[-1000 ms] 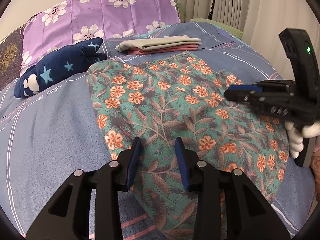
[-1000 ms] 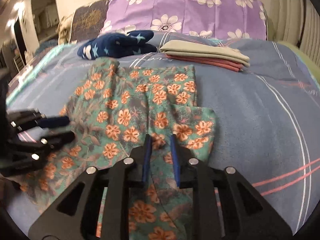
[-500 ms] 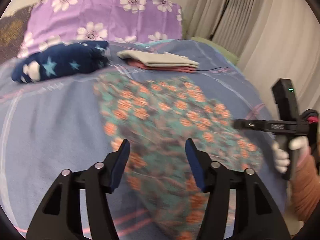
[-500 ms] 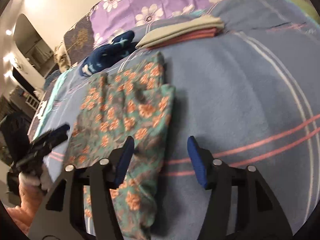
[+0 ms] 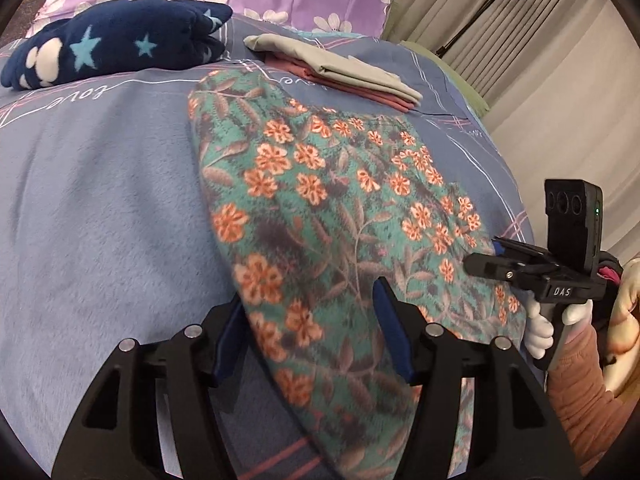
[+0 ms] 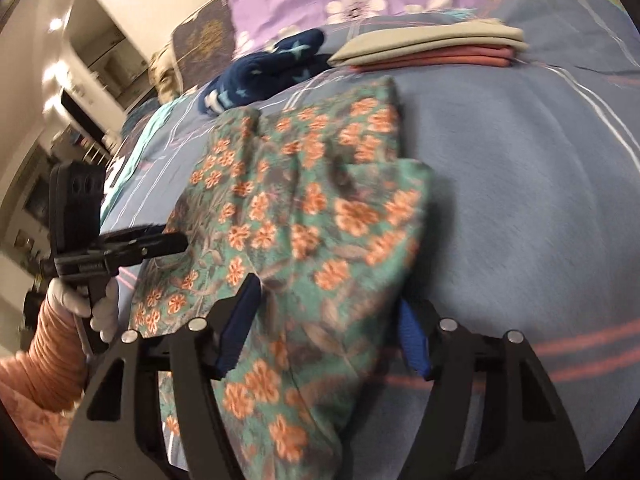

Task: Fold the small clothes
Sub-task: 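Grasp the folded shirt with both grippers and lift it off the sheet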

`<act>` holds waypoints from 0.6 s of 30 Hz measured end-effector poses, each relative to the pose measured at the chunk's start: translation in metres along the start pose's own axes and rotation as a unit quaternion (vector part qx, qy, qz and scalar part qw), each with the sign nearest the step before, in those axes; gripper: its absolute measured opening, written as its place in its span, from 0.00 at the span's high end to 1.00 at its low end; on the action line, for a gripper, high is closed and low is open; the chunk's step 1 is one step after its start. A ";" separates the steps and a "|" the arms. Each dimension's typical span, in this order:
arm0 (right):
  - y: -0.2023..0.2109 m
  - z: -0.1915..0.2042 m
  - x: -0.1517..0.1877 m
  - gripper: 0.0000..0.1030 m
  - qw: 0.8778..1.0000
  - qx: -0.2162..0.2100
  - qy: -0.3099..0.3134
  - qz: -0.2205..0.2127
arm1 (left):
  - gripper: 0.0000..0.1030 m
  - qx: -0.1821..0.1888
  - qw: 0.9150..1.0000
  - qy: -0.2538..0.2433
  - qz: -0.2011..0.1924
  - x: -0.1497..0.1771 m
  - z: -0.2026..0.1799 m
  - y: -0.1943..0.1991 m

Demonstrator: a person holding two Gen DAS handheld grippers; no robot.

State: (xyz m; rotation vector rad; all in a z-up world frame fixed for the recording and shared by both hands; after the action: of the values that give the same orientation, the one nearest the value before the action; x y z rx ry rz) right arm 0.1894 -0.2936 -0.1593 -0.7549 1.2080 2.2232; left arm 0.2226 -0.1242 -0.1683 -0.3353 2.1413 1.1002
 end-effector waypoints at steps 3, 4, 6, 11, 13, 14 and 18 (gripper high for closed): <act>-0.013 0.002 -0.009 0.39 1.000 -0.025 0.002 0.008 | 0.43 0.000 1.000 -0.013 0.002 -0.007 -0.003 -0.010; -0.016 0.001 -0.013 0.42 0.999 -0.035 -0.010 0.010 | 0.48 -0.004 1.000 -0.019 0.002 -0.008 -0.003 -0.012; -0.020 -0.001 -0.016 0.56 0.999 -0.038 -0.021 0.010 | 0.57 -0.010 1.000 -0.026 -0.004 -0.011 -0.001 -0.015; -0.008 0.014 -0.016 0.72 0.999 0.011 0.040 -0.026 | 0.75 -0.051 0.996 -0.070 -0.034 -0.019 -0.010 -0.006; 0.002 0.025 -0.021 0.75 0.996 0.034 0.064 -0.046 | 0.78 -0.070 0.990 -0.109 -0.050 -0.025 -0.022 0.001; 0.008 0.030 -0.023 0.76 0.995 0.041 0.071 -0.056 | 0.78 -0.073 0.987 -0.126 -0.061 -0.030 -0.031 0.008; 0.038 0.044 -0.034 0.76 0.989 0.062 0.088 -0.103 | 0.79 -0.067 0.980 -0.163 -0.097 -0.052 -0.063 0.029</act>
State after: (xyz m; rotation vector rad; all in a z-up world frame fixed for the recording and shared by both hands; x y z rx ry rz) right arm 0.1790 -0.2799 -0.0942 -0.9930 1.2752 1.9297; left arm 0.2167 -0.1611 -0.0898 -0.3880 1.7150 1.1055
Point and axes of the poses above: each gripper's, at about its wrist camera, not at the fingertips, and y roughly against the way its jaws point, z to its left, x to its underside, the point moved 9 cm from there along -y, roughly the way its jaws point, and after that the axes turned 13 degrees about -z, right-handed, at the moved point
